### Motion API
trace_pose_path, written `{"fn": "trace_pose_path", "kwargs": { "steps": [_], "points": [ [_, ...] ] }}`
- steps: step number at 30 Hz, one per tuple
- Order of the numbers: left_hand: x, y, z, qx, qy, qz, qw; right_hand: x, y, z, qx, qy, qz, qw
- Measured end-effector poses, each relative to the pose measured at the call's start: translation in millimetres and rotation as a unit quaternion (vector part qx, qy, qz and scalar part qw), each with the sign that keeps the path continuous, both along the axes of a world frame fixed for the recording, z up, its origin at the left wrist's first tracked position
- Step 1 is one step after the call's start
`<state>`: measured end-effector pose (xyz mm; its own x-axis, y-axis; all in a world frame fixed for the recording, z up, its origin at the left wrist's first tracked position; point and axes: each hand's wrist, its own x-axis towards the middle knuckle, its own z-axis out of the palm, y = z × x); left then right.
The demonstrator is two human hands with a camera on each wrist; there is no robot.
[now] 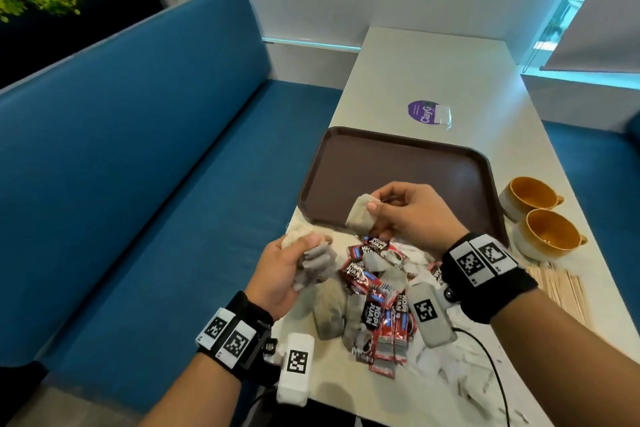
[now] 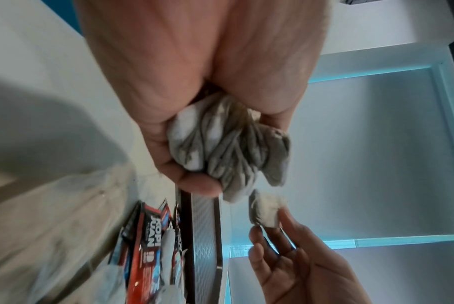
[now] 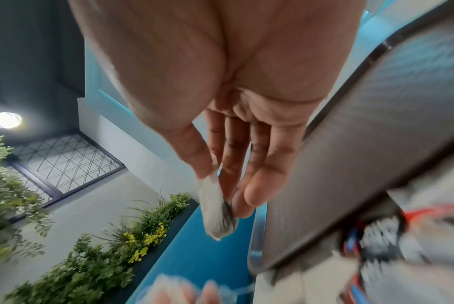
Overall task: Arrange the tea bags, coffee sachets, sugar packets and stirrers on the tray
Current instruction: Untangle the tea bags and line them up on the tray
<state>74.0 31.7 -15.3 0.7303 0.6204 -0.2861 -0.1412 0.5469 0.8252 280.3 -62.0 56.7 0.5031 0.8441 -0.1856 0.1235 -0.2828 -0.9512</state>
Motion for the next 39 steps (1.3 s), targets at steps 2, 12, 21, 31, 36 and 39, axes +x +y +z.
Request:
{"fn": "trace_pose_path", "kwargs": {
  "steps": [2,12,21,31,36,39],
  "points": [
    [4,7,-3,-0.01,0.009,0.032,0.999,21,17,5,-0.002,-0.031,-0.008,0.999],
    [18,39,-26,-0.05,0.096,0.057,0.992,102,115,-3,-0.042,-0.146,0.003,0.988],
    [25,44,-23,-0.108,0.112,0.034,0.987,137,192,-47,-0.12,-0.125,0.1,0.98],
    [20,49,-25,0.028,0.268,0.074,0.96,168,263,-63,-0.119,-0.238,0.031,0.964],
    [22,51,-14,0.058,0.307,0.059,0.948,172,279,-66,-0.117,-0.248,0.02,0.961],
    [23,50,-14,0.052,0.307,0.069,0.948,172,281,-69,-0.11,-0.247,0.01,0.963]
  ]
}}
